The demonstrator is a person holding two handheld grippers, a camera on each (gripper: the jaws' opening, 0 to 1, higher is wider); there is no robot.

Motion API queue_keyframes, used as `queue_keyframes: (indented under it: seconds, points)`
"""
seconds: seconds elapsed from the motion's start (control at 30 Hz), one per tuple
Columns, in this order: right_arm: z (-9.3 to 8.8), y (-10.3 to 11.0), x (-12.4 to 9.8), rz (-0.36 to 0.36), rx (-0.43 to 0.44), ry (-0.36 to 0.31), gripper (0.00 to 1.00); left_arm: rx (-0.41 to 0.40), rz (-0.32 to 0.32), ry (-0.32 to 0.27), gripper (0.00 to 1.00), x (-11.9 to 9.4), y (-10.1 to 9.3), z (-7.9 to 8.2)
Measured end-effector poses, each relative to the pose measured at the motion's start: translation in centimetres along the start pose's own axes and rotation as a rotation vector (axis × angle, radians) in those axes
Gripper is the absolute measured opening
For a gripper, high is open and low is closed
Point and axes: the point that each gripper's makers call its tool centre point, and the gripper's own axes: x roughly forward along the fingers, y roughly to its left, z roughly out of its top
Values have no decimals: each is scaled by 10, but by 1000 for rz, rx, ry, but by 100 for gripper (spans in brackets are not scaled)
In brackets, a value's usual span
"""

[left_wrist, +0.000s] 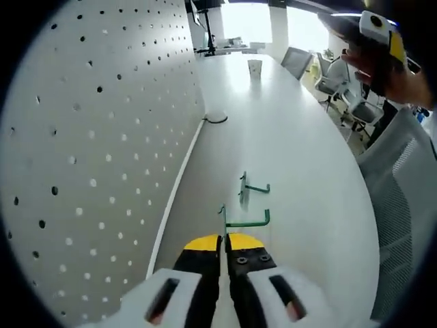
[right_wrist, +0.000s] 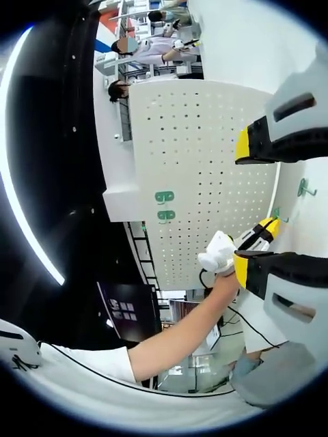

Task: Insert the hook assembly into the mounting plate slot until the hook locks in place.

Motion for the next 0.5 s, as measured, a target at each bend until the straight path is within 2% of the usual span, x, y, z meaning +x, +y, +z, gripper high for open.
queue_keyframes:
  seconds: [0.5]
  points:
    - [7, 3, 2, 8, 16, -20, 49, -25, 24, -69, 2, -15, 4, 14]
